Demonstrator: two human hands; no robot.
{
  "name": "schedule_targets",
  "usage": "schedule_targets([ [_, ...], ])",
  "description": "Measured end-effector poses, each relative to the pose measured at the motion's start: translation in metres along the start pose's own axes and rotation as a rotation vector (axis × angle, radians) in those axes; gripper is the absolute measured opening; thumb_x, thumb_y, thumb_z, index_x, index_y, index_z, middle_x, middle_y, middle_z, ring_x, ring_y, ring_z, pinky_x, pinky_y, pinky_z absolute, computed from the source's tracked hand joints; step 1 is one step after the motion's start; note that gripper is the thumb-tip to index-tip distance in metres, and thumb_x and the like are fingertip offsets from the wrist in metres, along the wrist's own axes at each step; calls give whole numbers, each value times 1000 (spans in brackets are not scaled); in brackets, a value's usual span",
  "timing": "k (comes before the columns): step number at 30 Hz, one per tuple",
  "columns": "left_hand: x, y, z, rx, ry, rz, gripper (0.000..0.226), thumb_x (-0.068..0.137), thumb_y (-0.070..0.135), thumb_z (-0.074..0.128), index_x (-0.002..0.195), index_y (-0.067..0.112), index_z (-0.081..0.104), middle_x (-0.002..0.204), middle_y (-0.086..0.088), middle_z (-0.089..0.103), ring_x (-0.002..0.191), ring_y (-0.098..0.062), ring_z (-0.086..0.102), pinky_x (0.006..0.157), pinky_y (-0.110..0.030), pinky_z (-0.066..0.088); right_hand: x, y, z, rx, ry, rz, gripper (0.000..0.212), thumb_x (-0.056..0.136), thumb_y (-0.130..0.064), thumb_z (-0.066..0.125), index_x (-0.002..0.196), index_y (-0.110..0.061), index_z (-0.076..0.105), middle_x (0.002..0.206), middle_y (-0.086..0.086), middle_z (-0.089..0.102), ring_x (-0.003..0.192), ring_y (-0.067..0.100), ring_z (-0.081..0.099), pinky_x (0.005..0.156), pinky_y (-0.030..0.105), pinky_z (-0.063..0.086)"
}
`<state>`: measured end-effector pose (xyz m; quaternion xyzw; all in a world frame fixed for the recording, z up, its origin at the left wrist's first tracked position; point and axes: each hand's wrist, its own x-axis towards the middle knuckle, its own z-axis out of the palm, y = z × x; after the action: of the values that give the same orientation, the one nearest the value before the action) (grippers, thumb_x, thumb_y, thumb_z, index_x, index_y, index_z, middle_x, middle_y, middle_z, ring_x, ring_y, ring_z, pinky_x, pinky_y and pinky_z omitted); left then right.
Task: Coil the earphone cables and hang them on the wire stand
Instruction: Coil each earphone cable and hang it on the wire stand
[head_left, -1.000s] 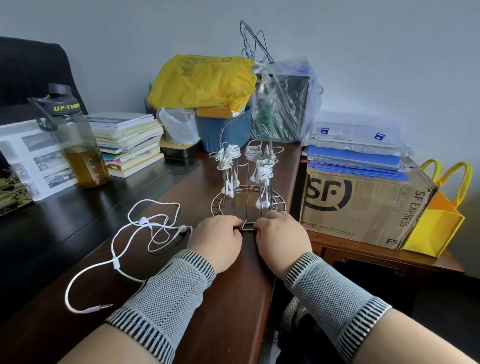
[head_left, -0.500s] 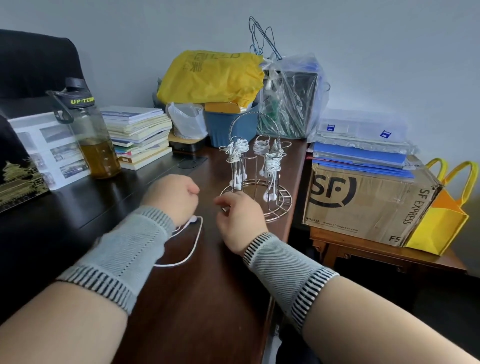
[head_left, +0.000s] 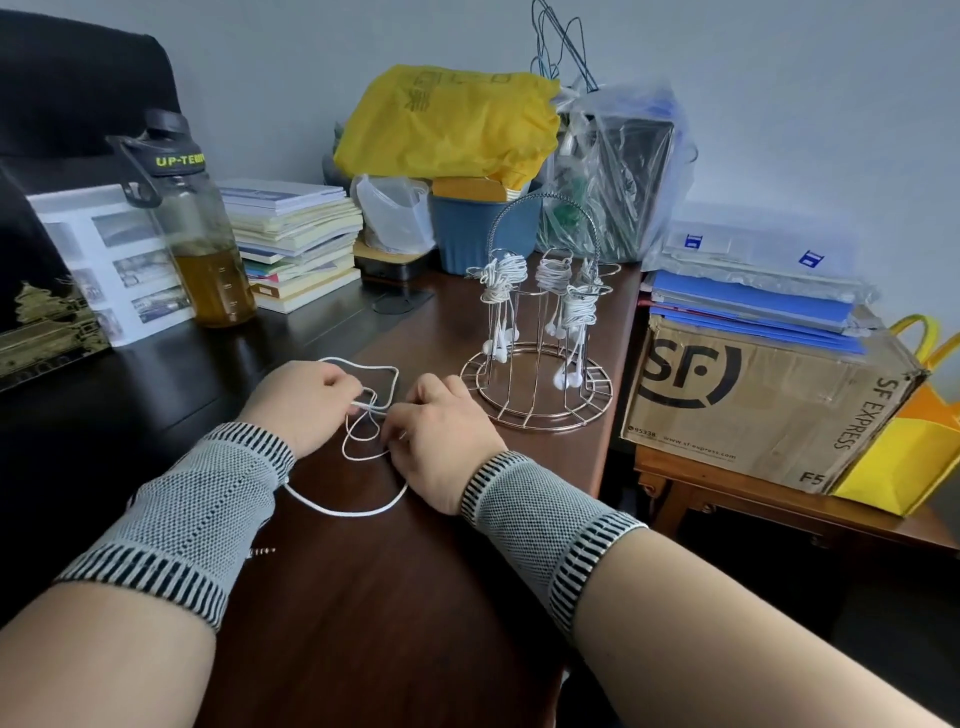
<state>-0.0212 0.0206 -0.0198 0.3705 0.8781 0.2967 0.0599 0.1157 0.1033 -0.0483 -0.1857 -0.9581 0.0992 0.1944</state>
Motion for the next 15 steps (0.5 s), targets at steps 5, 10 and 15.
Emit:
schedule_targets([
  [5,-9,8,2,8,-107,80,15,86,18,60,87,25,73,86,4,71,88,-15,66,87,-30,50,1,2,4,46,43,-16,26,88,-29,56,112,-25,64,112,5,47,103,28,39,96,44,41],
  [10,-9,7,6,-110,-205,131,26,83,1,63,100,19,69,98,-2,74,94,-13,69,94,-31,51,3,5,3,20,-11,2,22,91,-35,52,103,-28,69,113,0,49,105,26,38,97,41,40],
  [15,-2,-1,5,15,183,62,21,90,13,60,105,19,74,103,-2,73,98,-22,66,92,-30,48,2,8,0,104,41,52,20,93,-26,52,98,-15,68,110,6,55,103,28,43,96,34,38],
])
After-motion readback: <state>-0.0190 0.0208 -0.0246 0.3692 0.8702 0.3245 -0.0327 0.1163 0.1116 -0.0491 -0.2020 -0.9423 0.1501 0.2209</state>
